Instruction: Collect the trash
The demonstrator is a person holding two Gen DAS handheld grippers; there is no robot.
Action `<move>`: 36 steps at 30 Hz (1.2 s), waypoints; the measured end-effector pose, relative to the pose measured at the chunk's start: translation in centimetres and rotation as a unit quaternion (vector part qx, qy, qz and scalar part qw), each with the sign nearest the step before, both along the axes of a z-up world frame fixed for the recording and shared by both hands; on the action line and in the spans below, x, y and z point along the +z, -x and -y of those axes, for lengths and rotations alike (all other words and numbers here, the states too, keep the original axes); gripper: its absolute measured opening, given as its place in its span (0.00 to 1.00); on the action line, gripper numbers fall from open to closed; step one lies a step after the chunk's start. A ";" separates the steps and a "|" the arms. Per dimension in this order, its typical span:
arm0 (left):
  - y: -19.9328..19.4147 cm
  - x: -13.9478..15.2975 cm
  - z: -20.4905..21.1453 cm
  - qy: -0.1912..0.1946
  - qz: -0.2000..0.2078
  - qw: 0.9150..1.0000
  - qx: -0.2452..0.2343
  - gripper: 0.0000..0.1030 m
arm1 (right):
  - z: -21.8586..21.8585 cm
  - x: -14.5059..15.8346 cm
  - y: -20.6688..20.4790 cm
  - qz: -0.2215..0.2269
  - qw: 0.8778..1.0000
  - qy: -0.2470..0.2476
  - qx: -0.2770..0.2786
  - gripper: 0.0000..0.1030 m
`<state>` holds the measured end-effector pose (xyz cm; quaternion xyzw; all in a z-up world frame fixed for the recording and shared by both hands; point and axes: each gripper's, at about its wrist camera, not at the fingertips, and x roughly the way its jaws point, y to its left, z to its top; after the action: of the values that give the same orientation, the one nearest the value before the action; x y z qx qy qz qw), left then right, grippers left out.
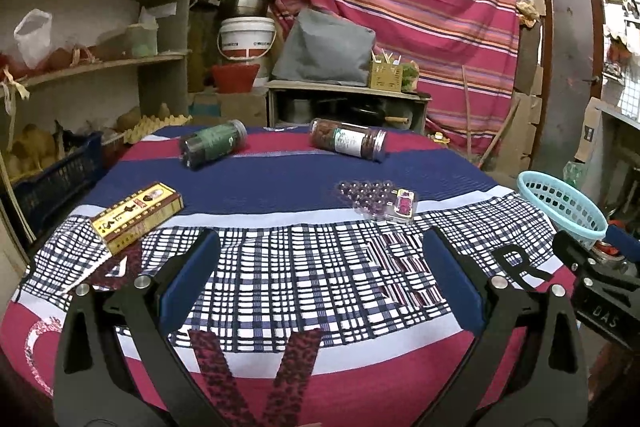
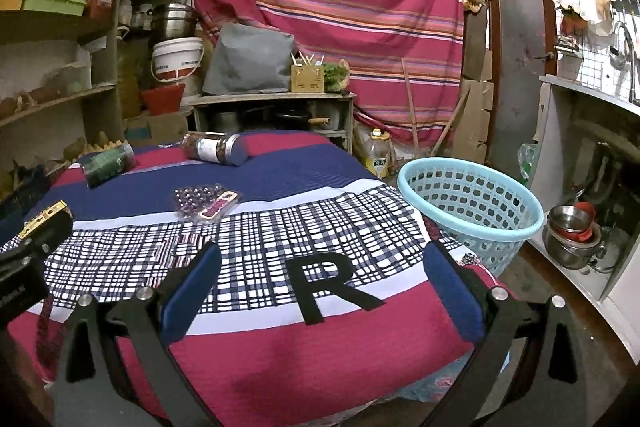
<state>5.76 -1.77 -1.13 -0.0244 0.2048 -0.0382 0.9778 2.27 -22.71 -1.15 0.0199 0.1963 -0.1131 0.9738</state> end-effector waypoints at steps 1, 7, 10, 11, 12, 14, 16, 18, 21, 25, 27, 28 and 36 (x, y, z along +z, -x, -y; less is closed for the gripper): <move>0.0 0.0 0.0 0.001 0.000 1.000 0.000 0.95 | -0.1 0.0 0.0 0.000 1.000 0.001 0.000 0.96; 0.0 -0.1 -0.2 0.001 0.001 1.000 0.002 0.95 | -0.5 -0.1 0.0 0.001 1.000 0.007 0.007 0.96; 0.2 -0.1 -0.1 -0.004 0.005 1.000 0.002 0.95 | -0.3 -0.1 0.0 0.000 1.000 -0.002 0.006 0.96; 0.3 -0.1 0.0 -0.006 0.008 1.000 0.002 0.95 | -0.2 -0.1 0.0 -0.001 1.000 -0.006 0.006 0.96; 0.4 0.0 0.1 -0.007 0.010 1.000 0.002 0.95 | 0.0 -0.2 0.0 -0.002 1.000 -0.010 0.006 0.96; 0.5 0.0 0.3 -0.010 0.012 1.000 0.001 0.95 | 0.3 -0.2 -0.1 -0.004 1.000 -0.016 0.006 0.96; 0.6 0.0 0.4 -0.011 0.013 1.000 0.001 0.95 | 0.5 -0.3 0.0 -0.003 1.000 -0.022 0.006 0.96; 0.5 0.0 0.4 -0.011 0.013 1.000 0.001 0.95 | 0.6 -0.3 0.0 -0.004 1.000 -0.024 0.007 0.96; 0.6 0.0 0.4 -0.010 0.012 1.000 0.002 0.95 | 0.5 -0.4 -0.1 -0.006 1.000 -0.024 0.012 0.96; 0.5 0.1 0.4 -0.011 0.012 1.000 0.002 0.95 | 0.4 -0.4 0.0 -0.003 1.000 -0.020 0.016 0.96; 0.6 0.1 0.4 -0.012 0.013 1.000 0.001 0.95 | 0.3 -0.3 0.0 -0.002 1.000 -0.017 0.019 0.96; 0.5 0.1 0.4 -0.011 0.013 1.000 0.001 0.95 | 0.3 -0.3 0.0 -0.002 1.000 -0.015 0.019 0.96; 0.6 0.2 0.4 -0.015 0.016 1.000 0.003 0.95 | -0.1 -0.3 0.0 -0.002 1.000 -0.014 0.027 0.96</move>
<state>5.18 -2.18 -0.94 -0.0100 0.1899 -0.0327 0.9812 2.27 -22.59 -1.46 0.0283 0.2004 -0.0839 0.9757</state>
